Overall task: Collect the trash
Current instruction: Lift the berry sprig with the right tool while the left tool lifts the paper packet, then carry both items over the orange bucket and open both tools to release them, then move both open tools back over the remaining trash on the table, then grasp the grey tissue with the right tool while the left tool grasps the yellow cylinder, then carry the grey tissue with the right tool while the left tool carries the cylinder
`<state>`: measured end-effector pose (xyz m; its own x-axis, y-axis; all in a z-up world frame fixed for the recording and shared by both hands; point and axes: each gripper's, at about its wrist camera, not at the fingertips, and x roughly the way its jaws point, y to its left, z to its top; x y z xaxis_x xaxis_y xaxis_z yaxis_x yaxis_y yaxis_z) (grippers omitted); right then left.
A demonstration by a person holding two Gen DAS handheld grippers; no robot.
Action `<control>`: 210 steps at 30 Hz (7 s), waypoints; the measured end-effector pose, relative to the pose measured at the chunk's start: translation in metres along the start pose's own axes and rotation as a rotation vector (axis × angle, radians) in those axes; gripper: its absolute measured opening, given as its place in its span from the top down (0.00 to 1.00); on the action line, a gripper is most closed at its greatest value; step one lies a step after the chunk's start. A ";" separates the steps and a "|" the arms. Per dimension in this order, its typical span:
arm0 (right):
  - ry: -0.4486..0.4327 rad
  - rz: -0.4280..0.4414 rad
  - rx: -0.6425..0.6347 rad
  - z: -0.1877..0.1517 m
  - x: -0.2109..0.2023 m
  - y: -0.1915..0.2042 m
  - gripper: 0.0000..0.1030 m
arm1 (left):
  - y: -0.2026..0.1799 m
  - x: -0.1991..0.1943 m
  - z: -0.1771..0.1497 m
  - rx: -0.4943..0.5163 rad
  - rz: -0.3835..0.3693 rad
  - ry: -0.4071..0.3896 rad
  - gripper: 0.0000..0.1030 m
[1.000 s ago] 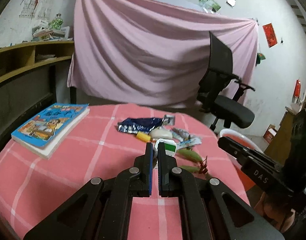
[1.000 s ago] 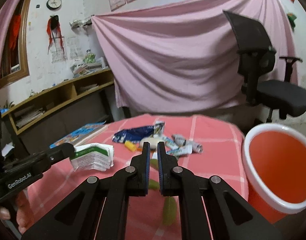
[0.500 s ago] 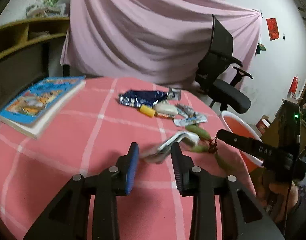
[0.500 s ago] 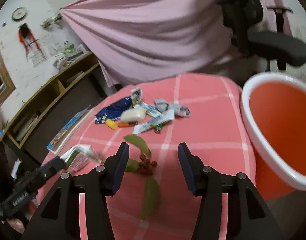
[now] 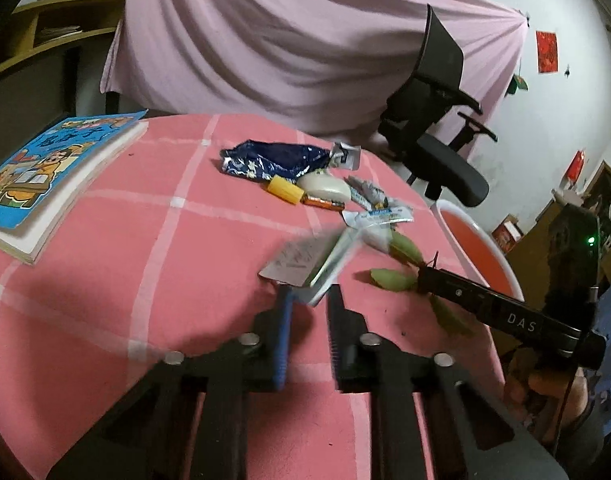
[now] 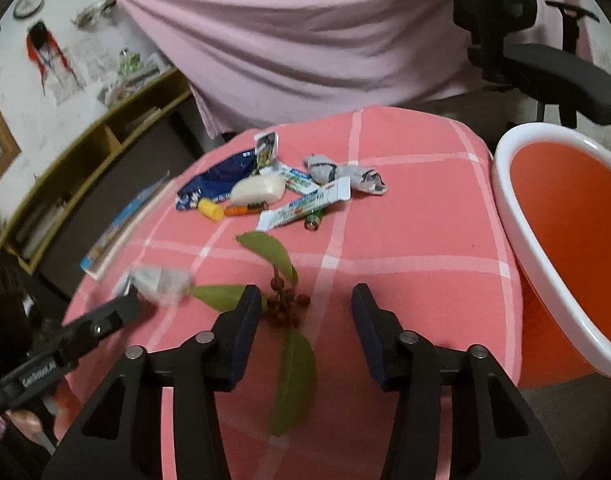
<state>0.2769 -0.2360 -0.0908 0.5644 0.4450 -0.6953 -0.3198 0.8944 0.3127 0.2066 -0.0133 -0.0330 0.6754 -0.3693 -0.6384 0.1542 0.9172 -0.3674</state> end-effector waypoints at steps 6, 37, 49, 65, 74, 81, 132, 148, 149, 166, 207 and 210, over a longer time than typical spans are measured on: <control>0.023 0.018 -0.059 -0.003 0.002 0.008 0.89 | -0.007 0.000 -0.003 0.043 0.012 -0.020 0.98; -0.689 -0.085 0.012 0.003 -0.134 -0.035 0.94 | -0.157 -0.006 0.049 0.320 -0.050 -0.205 0.98; -0.562 -0.219 0.368 0.002 -0.131 -0.153 0.92 | -0.245 0.110 0.056 0.404 -0.100 0.059 0.98; -0.453 -0.241 0.442 -0.009 -0.125 -0.181 0.85 | -0.232 0.159 0.054 0.265 -0.088 0.171 0.72; -0.495 -0.302 0.305 0.003 -0.124 -0.134 0.64 | -0.186 0.084 0.071 0.220 0.053 -0.077 0.46; -0.598 -0.307 0.126 0.008 -0.126 -0.073 0.22 | -0.128 0.017 0.057 0.167 0.158 -0.321 0.06; -0.340 -0.207 -0.058 0.066 0.006 -0.004 0.03 | 0.022 0.031 0.070 -0.003 0.191 -0.240 0.06; -0.086 -0.137 -0.121 0.079 0.055 0.000 0.50 | 0.011 0.088 0.080 0.056 0.100 0.045 0.63; -0.072 -0.136 -0.125 0.080 0.058 0.000 0.50 | 0.008 0.093 0.081 0.070 0.098 0.066 0.63; -0.021 -0.056 -0.121 0.077 0.065 -0.001 0.90 | 0.008 0.102 0.081 0.083 0.118 0.058 0.74; -0.669 -0.247 0.029 0.016 -0.128 -0.086 0.89 | -0.199 0.056 0.058 0.363 -0.087 -0.345 0.74; -0.629 -0.261 0.115 0.013 -0.128 -0.110 0.89 | -0.219 0.080 0.056 0.358 -0.137 -0.269 0.74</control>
<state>0.2503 -0.3908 -0.0278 0.9574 0.1250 -0.2604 -0.0499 0.9595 0.2771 0.2673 -0.2350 0.0338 0.7872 -0.4820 -0.3847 0.4622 0.8741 -0.1495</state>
